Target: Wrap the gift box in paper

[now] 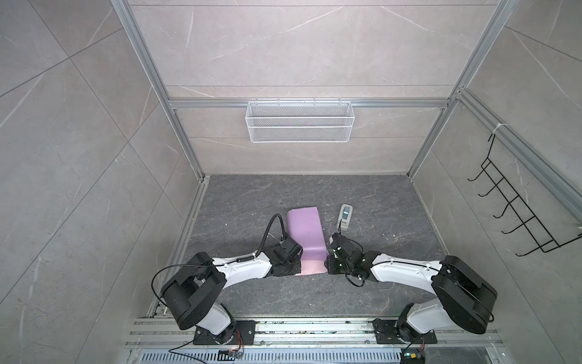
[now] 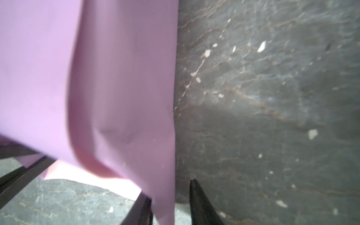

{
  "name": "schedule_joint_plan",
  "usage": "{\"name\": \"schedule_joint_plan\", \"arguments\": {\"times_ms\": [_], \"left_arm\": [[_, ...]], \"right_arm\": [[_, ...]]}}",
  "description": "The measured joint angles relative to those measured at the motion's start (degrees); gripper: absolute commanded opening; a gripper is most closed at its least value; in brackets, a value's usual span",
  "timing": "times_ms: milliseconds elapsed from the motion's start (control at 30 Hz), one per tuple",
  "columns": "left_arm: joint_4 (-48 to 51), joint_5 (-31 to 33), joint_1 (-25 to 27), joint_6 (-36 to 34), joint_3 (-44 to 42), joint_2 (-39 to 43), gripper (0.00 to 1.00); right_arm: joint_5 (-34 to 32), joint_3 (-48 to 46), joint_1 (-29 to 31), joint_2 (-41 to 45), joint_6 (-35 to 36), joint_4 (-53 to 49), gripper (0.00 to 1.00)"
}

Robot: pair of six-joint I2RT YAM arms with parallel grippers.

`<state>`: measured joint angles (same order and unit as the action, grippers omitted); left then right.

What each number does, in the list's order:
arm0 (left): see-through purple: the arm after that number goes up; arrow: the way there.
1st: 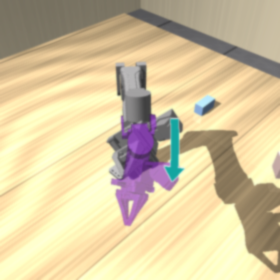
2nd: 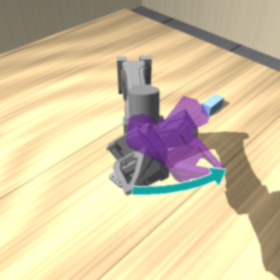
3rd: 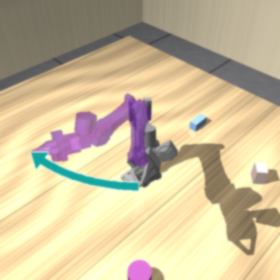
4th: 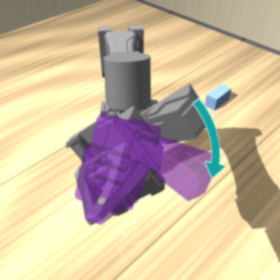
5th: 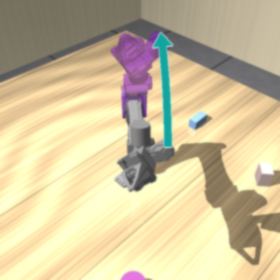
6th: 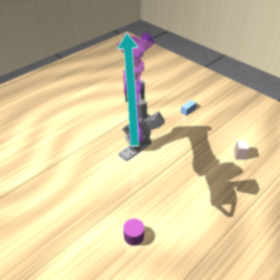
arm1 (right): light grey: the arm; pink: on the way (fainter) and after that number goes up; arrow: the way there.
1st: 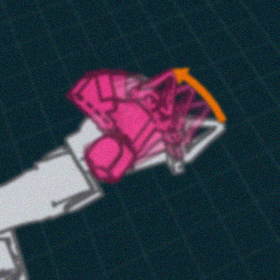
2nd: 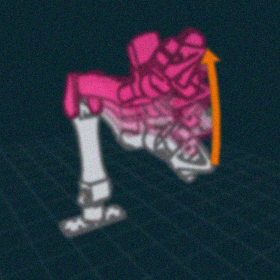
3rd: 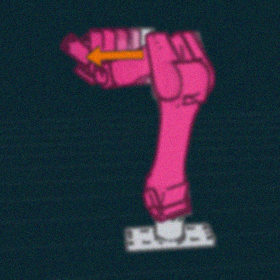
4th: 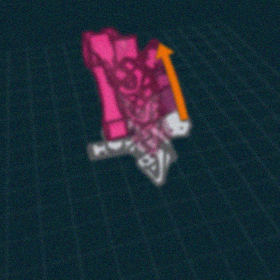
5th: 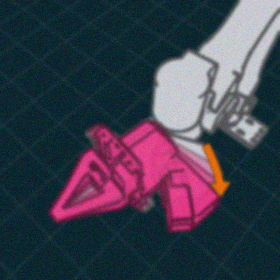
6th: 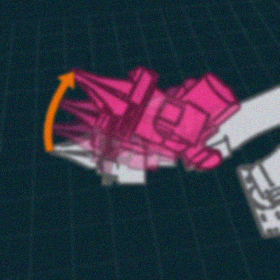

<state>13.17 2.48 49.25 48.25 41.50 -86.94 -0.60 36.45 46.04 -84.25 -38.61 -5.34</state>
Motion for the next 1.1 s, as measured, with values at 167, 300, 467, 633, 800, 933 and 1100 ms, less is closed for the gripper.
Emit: {"name": "schedule_joint_plan", "arguments": {"times_ms": [167,300,467,633,800,933,1100], "left_arm": [[0.00,0.00,0.00,0.00,0.00,0.00,0.00],[0.00,0.00,0.00,0.00,0.00,0.00,0.00],[-0.17,0.00,0.00,0.00,0.00,0.00,0.00],[-0.22,0.02,0.00,0.00,0.00,0.00,0.00],[-0.07,0.07,0.00,0.17,0.00,0.09,0.30],[1.27,0.39,0.00,-0.02,-0.35,2.51,0.56],[4.92,3.21,0.00,-2.93,-1.36,11.80,0.78]], "right_arm": [[-0.02,-0.24,0.57,-0.22,-0.74,0.02,0.19],[-0.72,-0.13,0.57,-1.42,-0.83,0.02,0.10],[-1.55,1.01,0.57,-2.80,-0.68,-0.02,0.06],[-2.23,1.38,0.57,-3.34,-0.70,0.00,0.05],[-2.21,1.64,0.57,-3.28,-0.24,-0.09,0.32],[-1.97,1.25,0.57,0.37,1.16,-2.99,0.45],[-0.59,0.92,0.55,12.28,5.35,-9.60,0.53]]}}
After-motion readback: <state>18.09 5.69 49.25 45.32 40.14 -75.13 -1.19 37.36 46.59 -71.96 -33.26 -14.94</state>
